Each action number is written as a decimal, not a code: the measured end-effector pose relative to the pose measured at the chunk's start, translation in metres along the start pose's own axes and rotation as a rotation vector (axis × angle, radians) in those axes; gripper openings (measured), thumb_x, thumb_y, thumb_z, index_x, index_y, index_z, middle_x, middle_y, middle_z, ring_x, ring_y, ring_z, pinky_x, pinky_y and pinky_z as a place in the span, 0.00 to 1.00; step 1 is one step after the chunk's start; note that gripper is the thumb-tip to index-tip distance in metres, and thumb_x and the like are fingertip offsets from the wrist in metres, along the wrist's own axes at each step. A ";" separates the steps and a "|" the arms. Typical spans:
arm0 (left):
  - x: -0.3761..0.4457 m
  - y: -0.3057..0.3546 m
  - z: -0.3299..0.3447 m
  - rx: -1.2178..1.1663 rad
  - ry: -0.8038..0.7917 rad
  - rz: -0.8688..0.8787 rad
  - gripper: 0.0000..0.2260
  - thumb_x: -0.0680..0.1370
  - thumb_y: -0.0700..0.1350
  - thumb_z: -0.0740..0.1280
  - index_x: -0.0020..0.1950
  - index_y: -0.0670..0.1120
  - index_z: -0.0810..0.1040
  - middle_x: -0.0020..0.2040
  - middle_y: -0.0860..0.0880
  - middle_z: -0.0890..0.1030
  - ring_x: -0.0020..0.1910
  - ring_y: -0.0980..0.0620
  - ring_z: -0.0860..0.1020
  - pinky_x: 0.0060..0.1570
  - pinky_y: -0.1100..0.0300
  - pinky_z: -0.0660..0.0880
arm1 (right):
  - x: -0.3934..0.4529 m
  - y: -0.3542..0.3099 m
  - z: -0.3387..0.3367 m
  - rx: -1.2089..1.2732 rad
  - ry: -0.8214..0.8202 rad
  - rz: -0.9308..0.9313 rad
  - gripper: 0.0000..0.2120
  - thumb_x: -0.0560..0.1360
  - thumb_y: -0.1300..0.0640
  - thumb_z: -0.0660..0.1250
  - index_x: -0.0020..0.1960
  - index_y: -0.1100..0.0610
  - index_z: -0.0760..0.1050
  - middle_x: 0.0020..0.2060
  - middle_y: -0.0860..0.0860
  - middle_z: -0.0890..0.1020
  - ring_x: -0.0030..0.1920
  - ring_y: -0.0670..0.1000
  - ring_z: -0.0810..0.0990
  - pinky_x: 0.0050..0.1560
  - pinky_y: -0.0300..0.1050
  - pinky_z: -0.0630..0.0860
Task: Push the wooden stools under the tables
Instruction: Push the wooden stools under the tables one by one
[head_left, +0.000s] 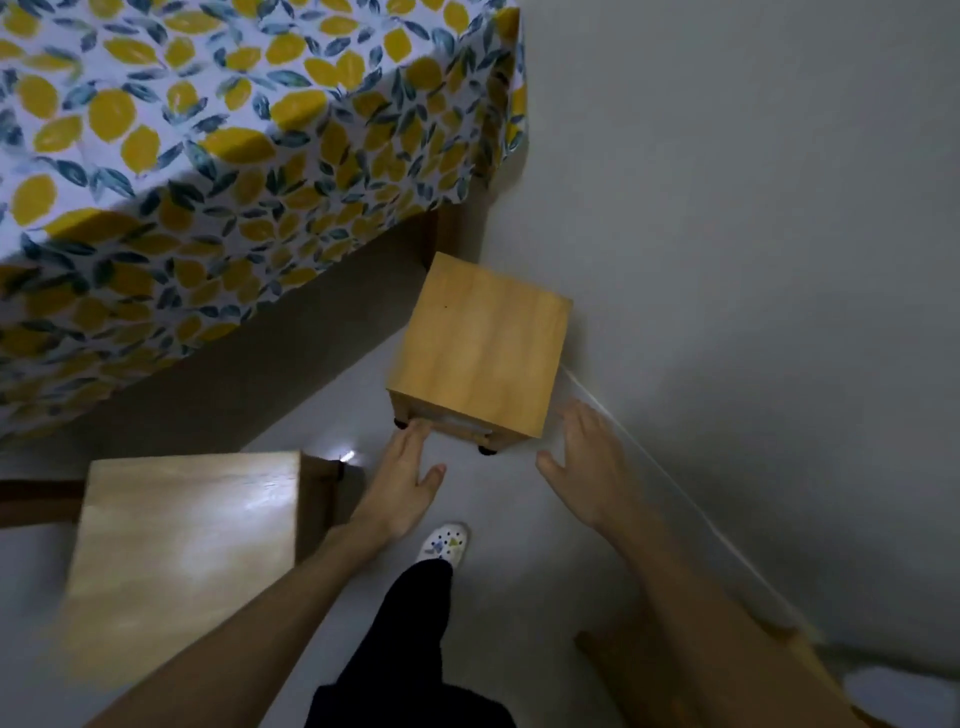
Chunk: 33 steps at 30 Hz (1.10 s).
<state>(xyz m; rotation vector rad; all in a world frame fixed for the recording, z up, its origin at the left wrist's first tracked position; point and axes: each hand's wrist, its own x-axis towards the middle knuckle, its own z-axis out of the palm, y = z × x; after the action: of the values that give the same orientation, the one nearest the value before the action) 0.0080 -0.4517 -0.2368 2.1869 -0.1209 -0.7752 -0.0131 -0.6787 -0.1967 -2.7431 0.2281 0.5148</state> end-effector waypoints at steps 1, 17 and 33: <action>0.021 0.000 0.011 0.006 0.003 -0.018 0.27 0.80 0.46 0.61 0.77 0.45 0.55 0.76 0.44 0.59 0.75 0.47 0.58 0.70 0.61 0.53 | 0.018 0.016 0.004 -0.014 -0.025 -0.016 0.30 0.79 0.51 0.62 0.76 0.61 0.58 0.76 0.58 0.61 0.76 0.57 0.58 0.73 0.50 0.58; 0.226 -0.058 0.181 0.476 0.190 -0.346 0.44 0.74 0.70 0.44 0.77 0.39 0.39 0.74 0.31 0.35 0.71 0.26 0.33 0.70 0.35 0.36 | 0.234 0.182 0.164 -0.327 -0.145 -0.544 0.40 0.75 0.32 0.50 0.79 0.56 0.54 0.78 0.59 0.54 0.78 0.62 0.52 0.74 0.60 0.54; 0.263 -0.068 0.147 0.563 0.268 -0.367 0.45 0.67 0.71 0.30 0.73 0.41 0.29 0.72 0.31 0.29 0.66 0.26 0.26 0.68 0.36 0.33 | 0.308 0.171 0.168 -0.369 -0.071 -0.759 0.42 0.77 0.30 0.48 0.77 0.63 0.58 0.76 0.66 0.58 0.76 0.69 0.54 0.68 0.68 0.66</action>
<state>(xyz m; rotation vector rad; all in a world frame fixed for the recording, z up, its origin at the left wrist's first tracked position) 0.1264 -0.5882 -0.4874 2.8793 0.2329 -0.6895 0.1798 -0.8059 -0.5113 -2.8412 -0.9754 0.4576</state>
